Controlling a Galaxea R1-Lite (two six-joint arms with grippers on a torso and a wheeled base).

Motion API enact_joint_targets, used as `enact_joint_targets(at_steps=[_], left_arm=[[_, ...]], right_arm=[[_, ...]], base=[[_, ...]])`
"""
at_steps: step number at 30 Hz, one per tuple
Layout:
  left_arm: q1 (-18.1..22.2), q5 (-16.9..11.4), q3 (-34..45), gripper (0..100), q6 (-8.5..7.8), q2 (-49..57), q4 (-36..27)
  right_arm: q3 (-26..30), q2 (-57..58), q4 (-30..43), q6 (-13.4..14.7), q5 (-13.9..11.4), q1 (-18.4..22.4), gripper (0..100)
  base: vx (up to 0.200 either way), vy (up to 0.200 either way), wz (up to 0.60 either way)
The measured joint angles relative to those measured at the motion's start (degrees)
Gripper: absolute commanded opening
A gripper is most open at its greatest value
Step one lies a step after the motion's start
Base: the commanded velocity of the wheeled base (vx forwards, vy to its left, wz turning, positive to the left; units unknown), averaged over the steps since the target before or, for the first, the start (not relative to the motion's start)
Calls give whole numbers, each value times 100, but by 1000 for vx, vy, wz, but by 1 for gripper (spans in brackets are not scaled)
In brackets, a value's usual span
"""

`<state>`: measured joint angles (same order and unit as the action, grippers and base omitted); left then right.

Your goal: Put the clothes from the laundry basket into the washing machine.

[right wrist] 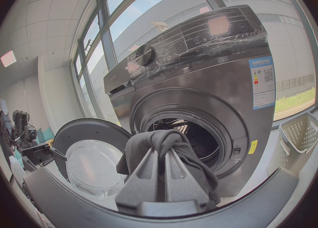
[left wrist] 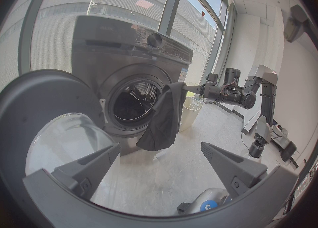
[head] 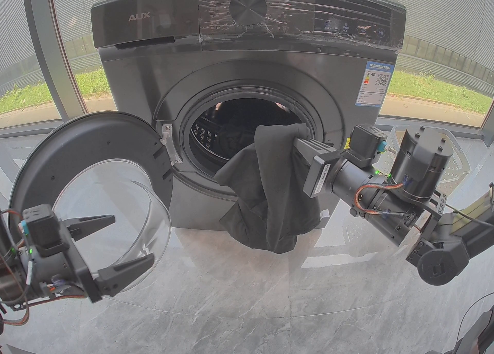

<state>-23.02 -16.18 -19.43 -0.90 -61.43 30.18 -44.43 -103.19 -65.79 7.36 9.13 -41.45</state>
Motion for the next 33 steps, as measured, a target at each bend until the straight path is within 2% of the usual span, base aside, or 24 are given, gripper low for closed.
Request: enact_joint_targets(at_steps=[6, 9, 10, 12, 15, 18, 25, 33], left_arm=[[-468, 343, -324, 100, 104, -1324, 1046], [-650, 458, -446, 100, 245, -1888, 1448], [-728, 510, -503, 100, 355, -2111, 1558], [-813, 569, -589, 100, 443, -2358, 1648], [-928, 630, -689, 100, 484, -2721, 1744], [-1063, 639, -772, 100, 539, -3061, 1957], [-1190, 591, -862, 100, 552, -3758, 2266], [-1218, 485, -1202, 100, 908, -4532, 2712]], right_arm=[[-206, -119, 188, 106, 230, 9, 0], [-377, -168, 322, 227, 389, 2, 0], [-482, -190, 399, 268, 446, 0, 0], [-630, -221, 464, 312, 499, 0, 0], [-857, -279, 523, 352, 545, 0, 0], [-1076, -356, 547, 363, 571, 5, 0], [-1262, -510, 591, 363, 580, -6, 0], [-1351, -596, 599, 363, 589, -44, 0]], base=[[0, 0, 0], [0, 0, 0], [0, 0, 0], [0, 0, 0], [0, 0, 0], [0, 0, 0], [0, 0, 0], [0, 0, 0]])
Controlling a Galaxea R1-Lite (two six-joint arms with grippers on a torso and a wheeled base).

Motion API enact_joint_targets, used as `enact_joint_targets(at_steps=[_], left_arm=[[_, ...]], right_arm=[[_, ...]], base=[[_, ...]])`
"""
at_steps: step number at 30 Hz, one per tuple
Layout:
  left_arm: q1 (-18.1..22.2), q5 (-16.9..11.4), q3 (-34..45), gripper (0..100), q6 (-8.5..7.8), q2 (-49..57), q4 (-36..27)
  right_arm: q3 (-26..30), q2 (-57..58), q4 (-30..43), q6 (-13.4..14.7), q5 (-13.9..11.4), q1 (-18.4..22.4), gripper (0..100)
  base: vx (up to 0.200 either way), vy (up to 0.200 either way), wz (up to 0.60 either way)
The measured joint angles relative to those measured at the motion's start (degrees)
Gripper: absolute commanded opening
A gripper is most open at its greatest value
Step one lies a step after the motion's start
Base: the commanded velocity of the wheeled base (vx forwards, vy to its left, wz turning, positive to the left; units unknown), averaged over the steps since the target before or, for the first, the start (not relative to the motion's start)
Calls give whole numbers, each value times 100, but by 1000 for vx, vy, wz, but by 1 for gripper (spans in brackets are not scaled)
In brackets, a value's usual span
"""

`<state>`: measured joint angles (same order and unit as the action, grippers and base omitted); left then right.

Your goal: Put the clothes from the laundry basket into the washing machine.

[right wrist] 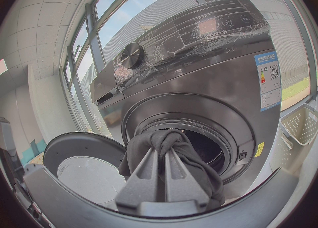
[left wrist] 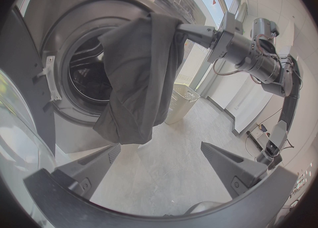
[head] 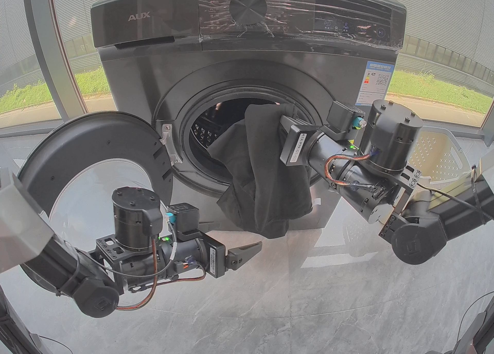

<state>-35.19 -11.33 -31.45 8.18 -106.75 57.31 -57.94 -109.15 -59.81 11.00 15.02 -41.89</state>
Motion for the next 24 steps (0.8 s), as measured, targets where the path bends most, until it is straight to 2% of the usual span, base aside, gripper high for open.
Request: enact_joint_targets(at_steps=[3, 8, 10, 16, 24], left_arm=[[0, -9, -154, 100, 71, -240, 9], [-17, -137, -421, 100, 308, -529, 22], [-27, -158, -528, 100, 352, -623, 26], [-59, -176, -744, 100, 352, -898, 55], [-83, -167, -1122, 100, 378, -1475, 725]], right_arm=[[-7, -7, -13, 2, 2, -4, 0], [-10, -16, -38, 2, 2, -17, 0], [-10, -16, -40, 4, 0, -17, 0], [20, -16, -44, 9, 2, -37, 0], [34, 6, -49, 9, 0, -76, 0]], base=[[0, 0, 0], [0, 0, 0], [0, 0, 0], [0, 0, 0], [0, 0, 0]])
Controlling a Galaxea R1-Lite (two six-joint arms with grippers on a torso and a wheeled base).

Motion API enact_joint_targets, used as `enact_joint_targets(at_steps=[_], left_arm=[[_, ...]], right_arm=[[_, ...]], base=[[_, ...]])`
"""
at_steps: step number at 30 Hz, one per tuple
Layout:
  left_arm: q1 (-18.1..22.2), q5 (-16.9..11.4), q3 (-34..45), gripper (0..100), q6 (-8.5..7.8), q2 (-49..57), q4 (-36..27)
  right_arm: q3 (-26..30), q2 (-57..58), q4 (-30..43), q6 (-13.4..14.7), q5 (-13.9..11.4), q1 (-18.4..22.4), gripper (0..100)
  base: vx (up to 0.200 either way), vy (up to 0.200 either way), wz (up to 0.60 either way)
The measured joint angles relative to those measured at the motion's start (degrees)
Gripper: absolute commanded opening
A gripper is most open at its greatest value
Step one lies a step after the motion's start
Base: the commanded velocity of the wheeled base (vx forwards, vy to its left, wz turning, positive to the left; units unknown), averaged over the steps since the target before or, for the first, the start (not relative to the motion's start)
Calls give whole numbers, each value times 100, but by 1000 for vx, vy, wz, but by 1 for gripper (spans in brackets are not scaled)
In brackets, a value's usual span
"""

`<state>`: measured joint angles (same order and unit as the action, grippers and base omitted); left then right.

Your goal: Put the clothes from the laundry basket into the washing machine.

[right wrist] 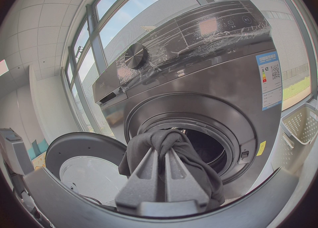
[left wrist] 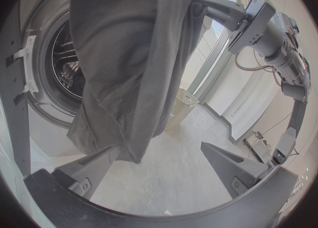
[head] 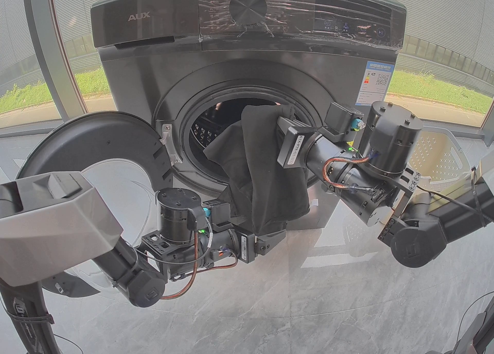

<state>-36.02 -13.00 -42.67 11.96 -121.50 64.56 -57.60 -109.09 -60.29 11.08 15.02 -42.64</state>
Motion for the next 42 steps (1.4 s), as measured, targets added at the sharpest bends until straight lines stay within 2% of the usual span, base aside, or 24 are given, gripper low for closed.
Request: enact_joint_targets(at_steps=[12, 16, 22, 26, 32, 42], left_arm=[[-33, -5, -452, 100, 29, -473, 118], [-146, -46, -466, 100, 143, -468, 127], [-344, -284, -369, 100, 332, -347, 137], [-350, -197, -496, 100, 317, -407, 121], [-276, 238, -936, 100, 282, -713, 72], [-239, 343, -1318, 100, 266, -1028, 48]], right_arm=[[7, -17, -28, 7, 33, -27, 0], [0, -37, -30, 7, 63, -29, 0], [-6, -69, -33, 16, 74, 1, 0], [-6, -77, -33, 16, 74, 0, 0], [-6, -77, -33, 24, 72, -33, 0], [-4, -89, -49, 35, 72, -71, 0]], base=[[0, 0, 0], [0, 0, 0], [0, 0, 0], [0, 0, 0], [0, 0, 0], [0, 0, 0]])
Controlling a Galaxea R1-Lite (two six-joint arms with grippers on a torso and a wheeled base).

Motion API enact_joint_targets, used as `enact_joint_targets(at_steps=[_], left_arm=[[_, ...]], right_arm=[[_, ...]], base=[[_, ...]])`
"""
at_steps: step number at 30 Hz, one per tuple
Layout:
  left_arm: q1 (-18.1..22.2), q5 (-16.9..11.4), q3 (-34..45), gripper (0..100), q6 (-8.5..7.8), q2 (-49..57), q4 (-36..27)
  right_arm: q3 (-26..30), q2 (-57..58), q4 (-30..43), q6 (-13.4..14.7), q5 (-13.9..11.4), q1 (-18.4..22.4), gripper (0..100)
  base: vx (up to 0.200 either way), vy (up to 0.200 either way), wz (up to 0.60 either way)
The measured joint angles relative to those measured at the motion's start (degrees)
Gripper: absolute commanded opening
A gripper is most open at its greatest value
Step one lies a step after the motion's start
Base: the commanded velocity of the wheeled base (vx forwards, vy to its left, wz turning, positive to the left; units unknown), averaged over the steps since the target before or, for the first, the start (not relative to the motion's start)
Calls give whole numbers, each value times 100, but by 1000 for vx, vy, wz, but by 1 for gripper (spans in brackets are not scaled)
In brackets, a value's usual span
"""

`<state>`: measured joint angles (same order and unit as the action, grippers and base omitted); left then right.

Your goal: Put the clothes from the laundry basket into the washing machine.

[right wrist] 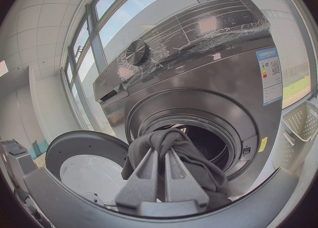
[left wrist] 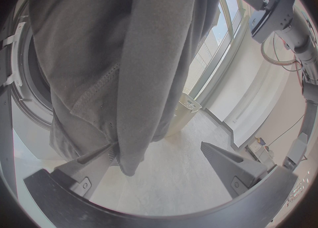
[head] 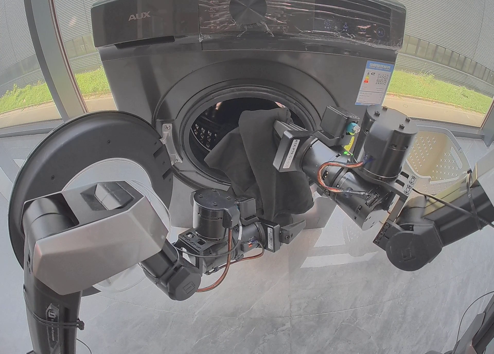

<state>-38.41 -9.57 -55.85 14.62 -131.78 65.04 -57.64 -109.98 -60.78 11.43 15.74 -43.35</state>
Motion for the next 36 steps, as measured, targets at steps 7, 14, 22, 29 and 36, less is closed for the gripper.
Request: enact_joint_targets(at_steps=[7, 14, 22, 29, 36], left_arm=[[-1, 440, -324, 0, -11, -151, -1], [82, 723, -440, 0, -99, -210, -30], [101, 706, -210, 0, -127, 39, 18], [-210, 440, 753, 0, -129, 942, 104], [-767, 273, 1753, 0, -88, 1996, 325]], right_arm=[[9, 0, -15, 22, 7, -11, 0], [20, -7, -12, 33, 27, -9, 0], [20, -77, -12, 28, 65, 93, 0], [15, -165, -23, 74, 10, 206, 0], [102, -297, -116, 191, -55, 251, 0]], base=[[0, 0, 0], [0, 0, 0], [0, 0, 0], [0, 0, 0], [0, 0, 0]])
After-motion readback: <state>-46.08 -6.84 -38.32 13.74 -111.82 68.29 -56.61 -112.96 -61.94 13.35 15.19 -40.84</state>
